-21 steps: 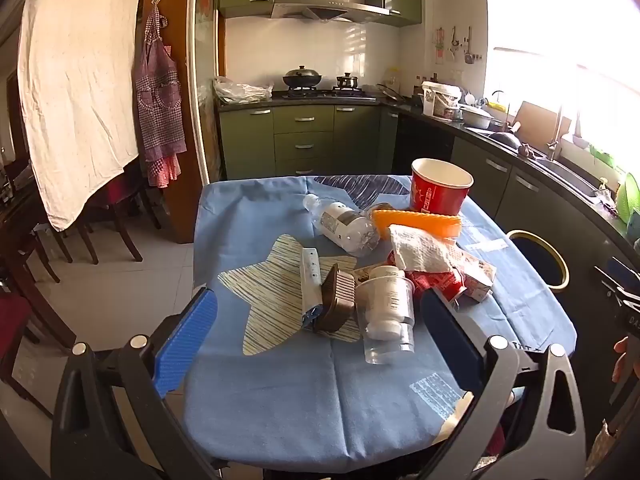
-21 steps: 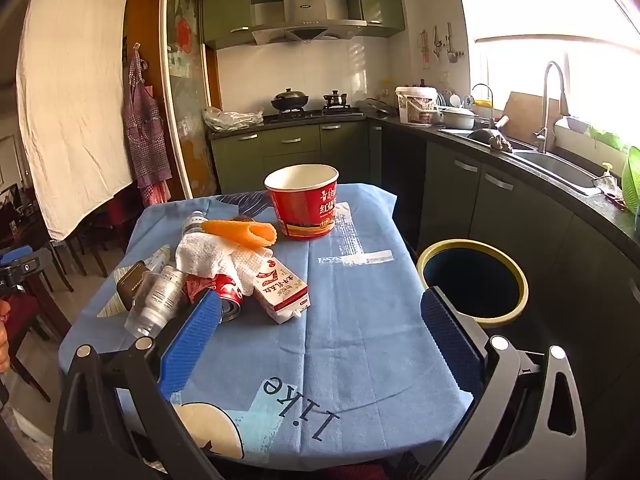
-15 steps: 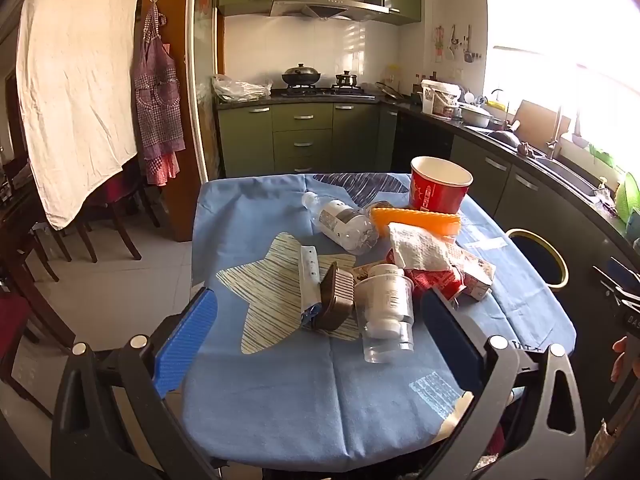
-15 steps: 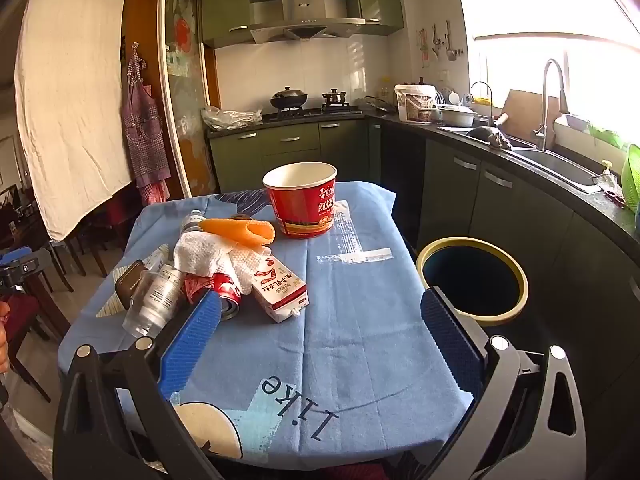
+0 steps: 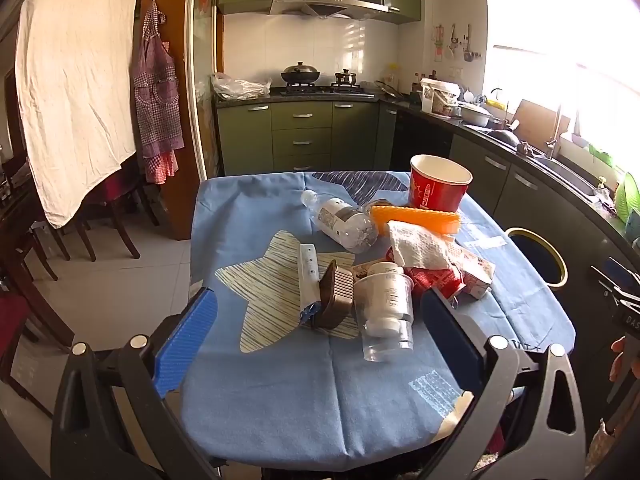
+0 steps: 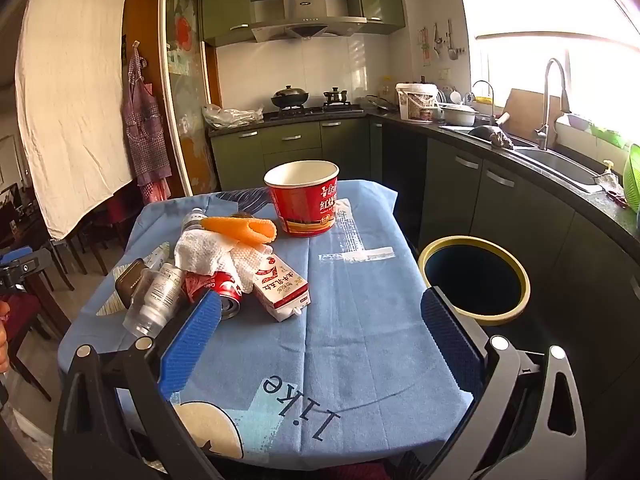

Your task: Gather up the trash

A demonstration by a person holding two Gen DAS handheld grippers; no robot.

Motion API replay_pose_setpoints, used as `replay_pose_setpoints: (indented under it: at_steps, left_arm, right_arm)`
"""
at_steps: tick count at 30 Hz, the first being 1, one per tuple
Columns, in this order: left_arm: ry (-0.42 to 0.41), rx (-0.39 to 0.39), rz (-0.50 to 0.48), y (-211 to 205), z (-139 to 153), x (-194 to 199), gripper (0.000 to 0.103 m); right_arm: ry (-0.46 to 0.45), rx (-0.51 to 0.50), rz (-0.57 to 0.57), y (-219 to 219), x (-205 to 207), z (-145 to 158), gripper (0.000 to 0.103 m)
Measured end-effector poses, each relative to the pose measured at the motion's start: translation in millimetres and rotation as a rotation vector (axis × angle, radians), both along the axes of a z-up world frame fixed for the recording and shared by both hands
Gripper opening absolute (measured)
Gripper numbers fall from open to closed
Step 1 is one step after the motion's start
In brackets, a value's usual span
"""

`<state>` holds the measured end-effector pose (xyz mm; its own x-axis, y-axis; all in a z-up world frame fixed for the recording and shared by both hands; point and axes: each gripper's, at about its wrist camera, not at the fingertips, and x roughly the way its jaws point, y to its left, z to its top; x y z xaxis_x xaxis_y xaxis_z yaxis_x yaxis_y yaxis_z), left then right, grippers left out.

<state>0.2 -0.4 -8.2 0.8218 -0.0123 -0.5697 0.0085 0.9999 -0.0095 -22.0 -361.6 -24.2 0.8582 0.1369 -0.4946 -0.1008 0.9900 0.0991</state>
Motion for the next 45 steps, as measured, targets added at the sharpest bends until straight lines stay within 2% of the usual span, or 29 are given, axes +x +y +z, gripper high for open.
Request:
replay_pose_setpoints:
  at_steps: [45]
  left_arm:
    - [0.024, -0.007, -0.008, -4.5, -4.2, 1.5, 0.097]
  right_arm:
    - [0.022, 0.002, 0.002, 0.5, 5.4, -7.3, 0.099]
